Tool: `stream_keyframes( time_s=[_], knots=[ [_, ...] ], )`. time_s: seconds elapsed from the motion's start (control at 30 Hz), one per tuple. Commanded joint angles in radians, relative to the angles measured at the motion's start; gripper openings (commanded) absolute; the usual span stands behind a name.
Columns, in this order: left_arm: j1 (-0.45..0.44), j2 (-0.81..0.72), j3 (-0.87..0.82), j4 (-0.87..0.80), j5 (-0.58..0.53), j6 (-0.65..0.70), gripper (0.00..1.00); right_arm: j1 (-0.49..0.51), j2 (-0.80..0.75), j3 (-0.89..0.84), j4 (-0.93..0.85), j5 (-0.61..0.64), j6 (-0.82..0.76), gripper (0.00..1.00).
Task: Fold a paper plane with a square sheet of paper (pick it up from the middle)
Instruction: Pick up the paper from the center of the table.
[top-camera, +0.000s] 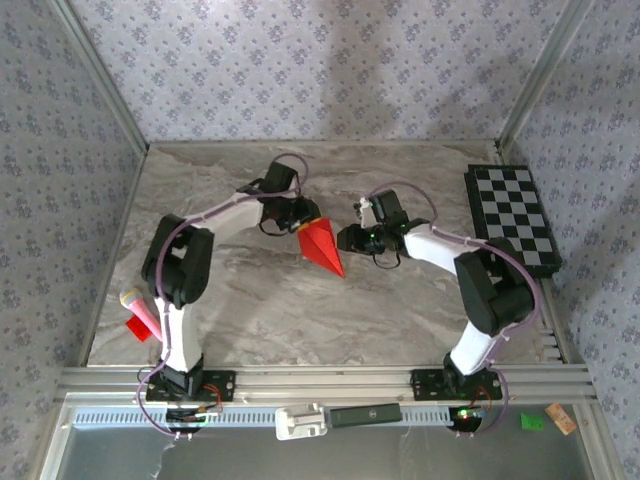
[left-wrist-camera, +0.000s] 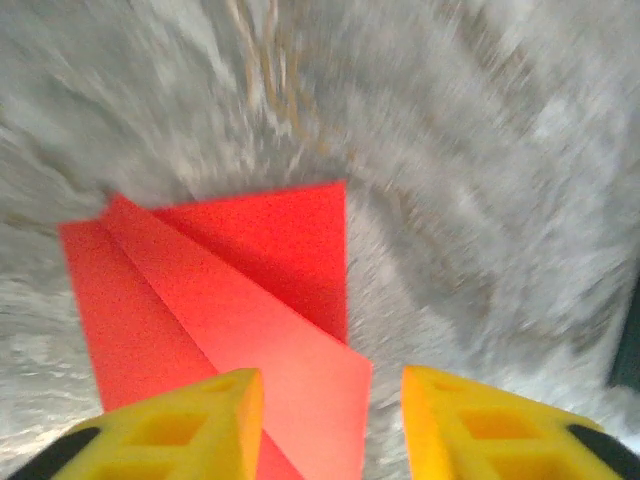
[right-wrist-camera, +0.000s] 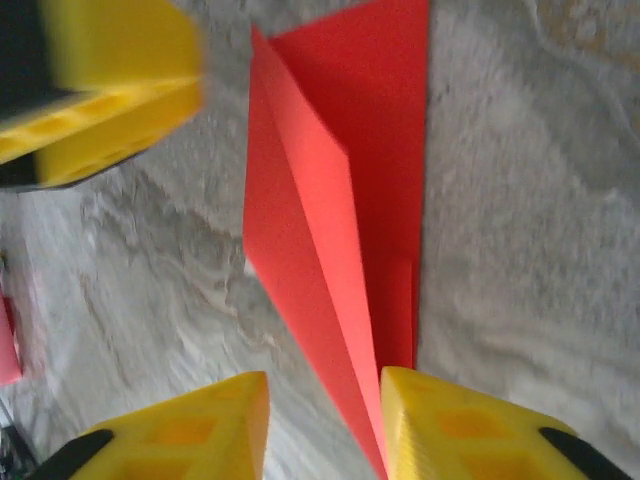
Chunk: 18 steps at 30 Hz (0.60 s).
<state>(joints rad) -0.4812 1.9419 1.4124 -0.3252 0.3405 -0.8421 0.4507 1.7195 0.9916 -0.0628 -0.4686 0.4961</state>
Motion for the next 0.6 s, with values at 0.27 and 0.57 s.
stream_keyframes(
  time_s=[0.27,0.57],
  knots=[
    [0.194,-0.224,-0.297,0.100,-0.020,-0.131,0.70,-0.010,0.234,0.192,0.019,-0.087,-0.031,0.36],
    [0.245,-0.321,-0.455,0.222,0.029,-0.104,0.95,-0.012,0.323,0.284,0.013,-0.177,-0.043,0.21]
  ],
)
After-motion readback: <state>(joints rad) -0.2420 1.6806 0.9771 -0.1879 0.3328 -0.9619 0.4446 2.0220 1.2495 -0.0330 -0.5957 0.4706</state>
